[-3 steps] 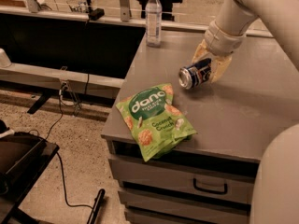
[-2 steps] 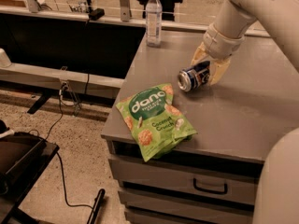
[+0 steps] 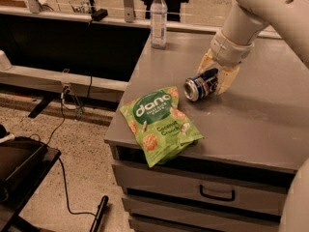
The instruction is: Move pepsi can near green rice chip bag
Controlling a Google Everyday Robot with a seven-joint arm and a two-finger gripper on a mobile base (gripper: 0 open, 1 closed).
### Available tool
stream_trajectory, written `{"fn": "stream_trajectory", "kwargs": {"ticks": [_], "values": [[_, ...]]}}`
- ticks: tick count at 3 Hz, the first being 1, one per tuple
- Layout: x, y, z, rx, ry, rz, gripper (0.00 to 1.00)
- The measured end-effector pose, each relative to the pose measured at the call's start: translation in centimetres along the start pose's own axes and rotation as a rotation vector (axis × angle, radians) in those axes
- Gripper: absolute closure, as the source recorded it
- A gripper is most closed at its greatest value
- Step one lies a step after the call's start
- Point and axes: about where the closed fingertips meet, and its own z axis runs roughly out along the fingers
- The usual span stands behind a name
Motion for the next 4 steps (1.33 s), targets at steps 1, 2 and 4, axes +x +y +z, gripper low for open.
{"fn": "stream_trajectory", "kwargs": {"ticks": [1, 2, 4], "values": [[-1.0, 0.4, -0.2, -0.007, -0.008, -0.014, 0.23], [-1.8, 0.6, -0.1, -0.015, -0.017, -0.033, 0.01], [-3.2, 0.5, -0.7, -0.012, -0.041, -0.068, 0.0]]}}
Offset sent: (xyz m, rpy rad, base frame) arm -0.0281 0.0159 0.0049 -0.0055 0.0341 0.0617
